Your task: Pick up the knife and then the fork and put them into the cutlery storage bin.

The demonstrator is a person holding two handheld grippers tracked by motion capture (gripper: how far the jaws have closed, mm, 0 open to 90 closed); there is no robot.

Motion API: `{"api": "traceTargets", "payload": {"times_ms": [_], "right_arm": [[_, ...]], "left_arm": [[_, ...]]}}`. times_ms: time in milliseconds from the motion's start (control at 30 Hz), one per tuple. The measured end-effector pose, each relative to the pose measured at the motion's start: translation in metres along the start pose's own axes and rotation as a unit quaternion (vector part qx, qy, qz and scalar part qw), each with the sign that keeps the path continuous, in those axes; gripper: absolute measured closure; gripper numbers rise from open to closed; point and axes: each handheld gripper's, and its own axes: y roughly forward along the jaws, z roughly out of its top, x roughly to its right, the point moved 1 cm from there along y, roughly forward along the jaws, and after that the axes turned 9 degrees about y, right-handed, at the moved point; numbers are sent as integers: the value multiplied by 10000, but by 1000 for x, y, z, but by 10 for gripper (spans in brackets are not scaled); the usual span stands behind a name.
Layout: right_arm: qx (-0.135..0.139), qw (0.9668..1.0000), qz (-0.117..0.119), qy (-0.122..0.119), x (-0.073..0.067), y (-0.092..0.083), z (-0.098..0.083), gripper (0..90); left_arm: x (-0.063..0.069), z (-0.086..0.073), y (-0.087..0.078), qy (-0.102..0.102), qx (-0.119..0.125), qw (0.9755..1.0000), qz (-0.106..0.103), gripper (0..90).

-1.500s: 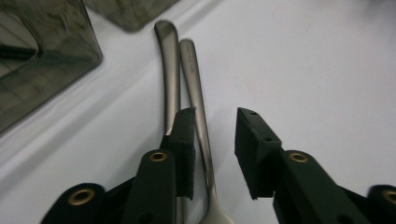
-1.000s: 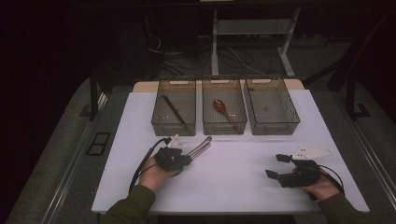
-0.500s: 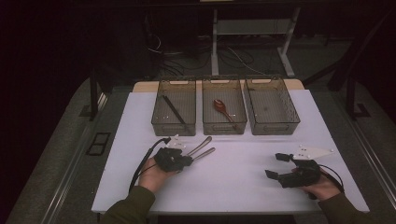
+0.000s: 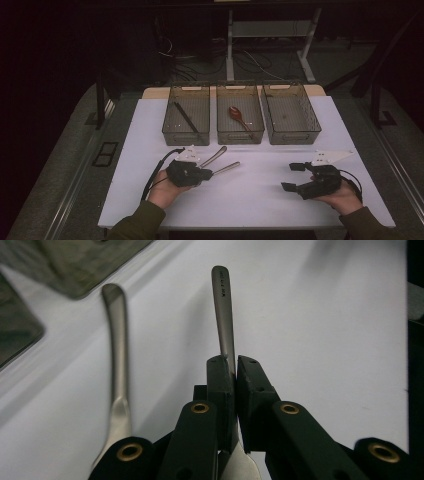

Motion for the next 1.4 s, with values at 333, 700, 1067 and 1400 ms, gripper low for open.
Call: {"api": "traceTargets", "payload": {"times_ms": [333, 700, 1067, 1400], "right_arm": [[-487, 9958, 605, -483, -14, 30, 20, 367], [-1037, 9807, 1177, -1164, -41, 68, 40, 489], [-1738, 9590, 1338, -1797, -60, 103, 44, 682], [-1940, 9467, 1437, -2134, -66, 110, 45, 807]], "left_arm": [[21, 17, 10, 556, 134, 9969, -533, 846], [41, 31, 23, 1107, 81, 9889, -993, 846], [47, 36, 26, 1333, -58, 9858, -1021, 846], [49, 37, 27, 1421, -38, 9837, -1104, 840]]}}
